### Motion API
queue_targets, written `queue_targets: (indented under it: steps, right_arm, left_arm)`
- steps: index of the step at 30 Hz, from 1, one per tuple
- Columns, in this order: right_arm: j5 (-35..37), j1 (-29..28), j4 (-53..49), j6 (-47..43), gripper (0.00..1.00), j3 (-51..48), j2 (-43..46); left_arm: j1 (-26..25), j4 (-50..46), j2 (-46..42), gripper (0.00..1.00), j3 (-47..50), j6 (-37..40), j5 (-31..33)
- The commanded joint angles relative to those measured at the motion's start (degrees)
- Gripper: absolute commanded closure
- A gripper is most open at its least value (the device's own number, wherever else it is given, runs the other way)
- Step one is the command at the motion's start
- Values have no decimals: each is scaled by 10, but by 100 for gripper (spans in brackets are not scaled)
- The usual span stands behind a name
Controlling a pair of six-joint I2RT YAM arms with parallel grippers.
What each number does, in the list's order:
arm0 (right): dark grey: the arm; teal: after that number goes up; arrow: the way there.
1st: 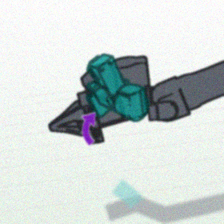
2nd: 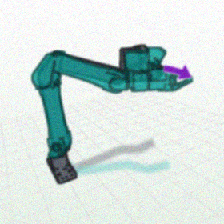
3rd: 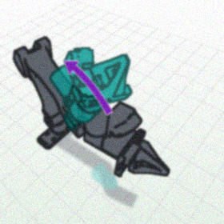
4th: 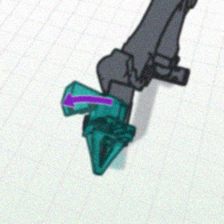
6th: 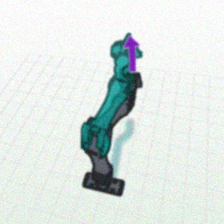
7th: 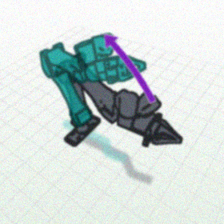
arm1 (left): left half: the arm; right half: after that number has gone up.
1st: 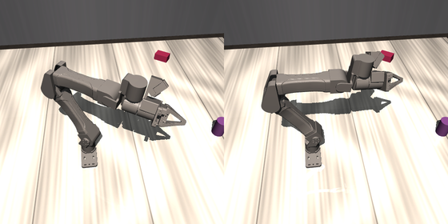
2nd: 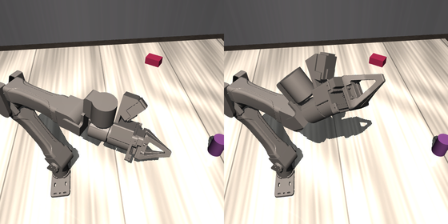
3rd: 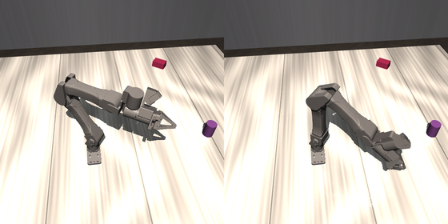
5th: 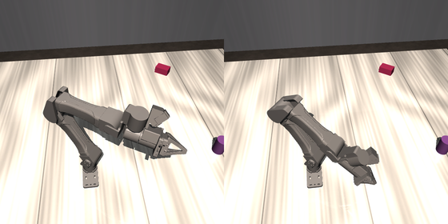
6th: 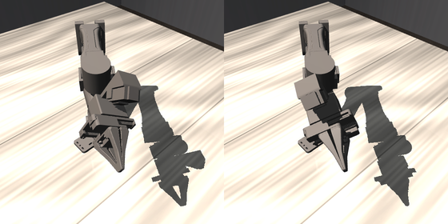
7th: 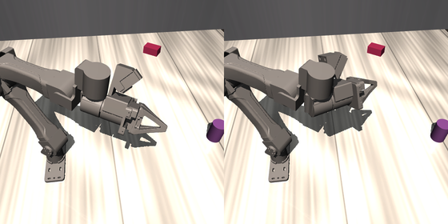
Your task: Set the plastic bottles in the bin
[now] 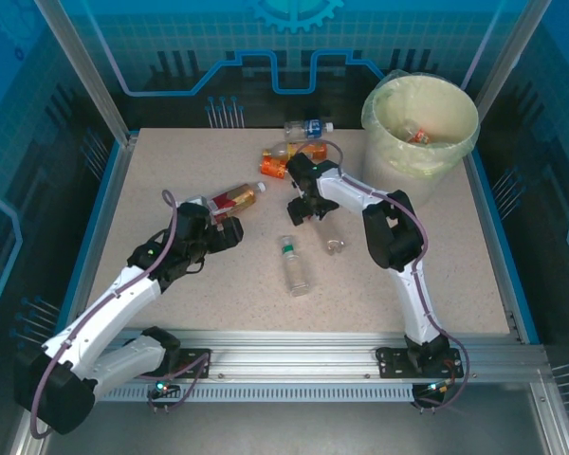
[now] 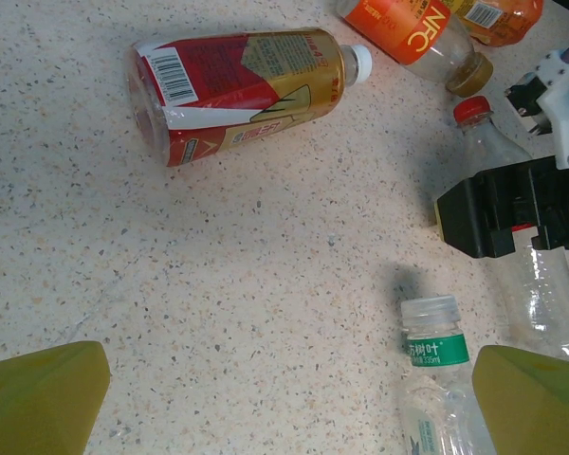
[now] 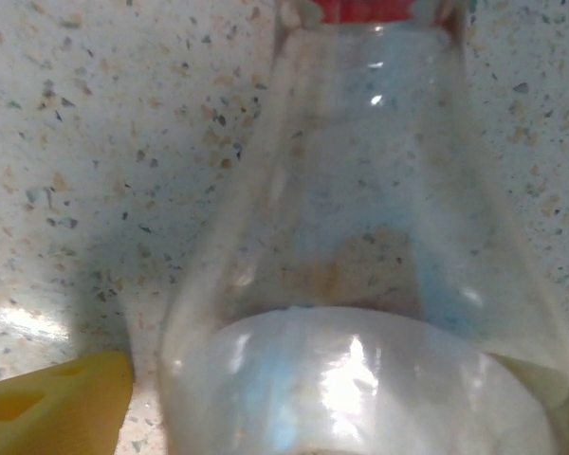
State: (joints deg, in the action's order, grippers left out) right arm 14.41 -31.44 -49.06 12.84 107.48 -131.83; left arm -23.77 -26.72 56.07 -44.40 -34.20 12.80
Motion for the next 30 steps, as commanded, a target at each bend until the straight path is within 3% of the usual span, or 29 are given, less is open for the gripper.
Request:
queue_targets:
  steps: [1,10,19,30]
  right_arm:
    - [5,4,-25,4,20,11,0]
    - [9,-2,48,4,43,-101,130]
    - [52,-46,101,7,54,-187,285]
    - [105,-70,162,14,61,-241,425]
  left_arm:
    - [6,11,-11,1,11,8,-22]
    - [6,49,-40,1,36,-4,-54]
    - [-3,42,-55,1,39,-23,-22]
    - [-99,105,-59,1,63,-42,28]
